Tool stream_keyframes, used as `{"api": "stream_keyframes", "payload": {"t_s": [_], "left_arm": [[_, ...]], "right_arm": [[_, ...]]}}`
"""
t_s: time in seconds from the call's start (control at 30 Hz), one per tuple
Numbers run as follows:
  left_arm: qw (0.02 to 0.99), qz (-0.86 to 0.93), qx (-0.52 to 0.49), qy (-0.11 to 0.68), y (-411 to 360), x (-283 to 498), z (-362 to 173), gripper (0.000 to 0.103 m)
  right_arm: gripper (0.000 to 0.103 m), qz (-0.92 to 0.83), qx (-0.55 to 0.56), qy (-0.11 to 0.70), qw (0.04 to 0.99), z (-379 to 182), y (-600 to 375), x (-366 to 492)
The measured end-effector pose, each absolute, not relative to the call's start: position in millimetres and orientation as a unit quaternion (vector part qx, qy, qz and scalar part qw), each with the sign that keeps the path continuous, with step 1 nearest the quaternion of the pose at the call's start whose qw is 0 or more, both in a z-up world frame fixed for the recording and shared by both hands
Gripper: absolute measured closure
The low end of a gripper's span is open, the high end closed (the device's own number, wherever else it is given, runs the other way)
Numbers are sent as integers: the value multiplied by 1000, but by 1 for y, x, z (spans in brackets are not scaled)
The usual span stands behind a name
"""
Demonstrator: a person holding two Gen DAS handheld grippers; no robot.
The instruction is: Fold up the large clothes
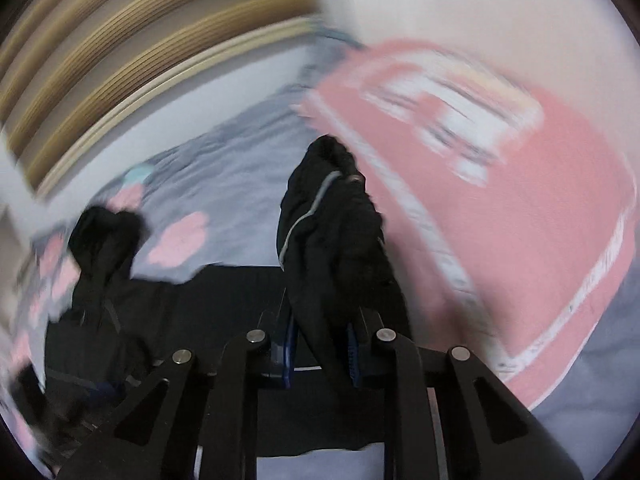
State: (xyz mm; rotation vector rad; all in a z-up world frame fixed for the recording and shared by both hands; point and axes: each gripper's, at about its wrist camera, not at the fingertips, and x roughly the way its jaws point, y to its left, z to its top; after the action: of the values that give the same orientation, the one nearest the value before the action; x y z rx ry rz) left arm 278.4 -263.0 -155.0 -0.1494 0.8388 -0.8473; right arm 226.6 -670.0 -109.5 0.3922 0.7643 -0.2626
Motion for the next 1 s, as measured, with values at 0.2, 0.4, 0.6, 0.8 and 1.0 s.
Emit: {"api": "stream_keyframes", "payload": {"t_s": [0.2,0.4,0.6,0.8,1.0], "left_arm": [[863,-346,-83,360,-164,284,-95,22],[883,-310,-103,336,-67,276,-75,22],[896,-276,-99,332,3,266,-81,22],[892,-269,-98,351,33,264,-103,22],[875,-269,-118,386,37,273,-123,22]], "right_arm": [[79,-67,80,368,924,-66,-522,255],[79,-26,22,374,927,-67,-388,289],[74,17,-16,420,907,-113,-277,321],[68,36,-60,495,866,-194,-212,348],[52,68,-54,500,862,-197,-220,342]]}}
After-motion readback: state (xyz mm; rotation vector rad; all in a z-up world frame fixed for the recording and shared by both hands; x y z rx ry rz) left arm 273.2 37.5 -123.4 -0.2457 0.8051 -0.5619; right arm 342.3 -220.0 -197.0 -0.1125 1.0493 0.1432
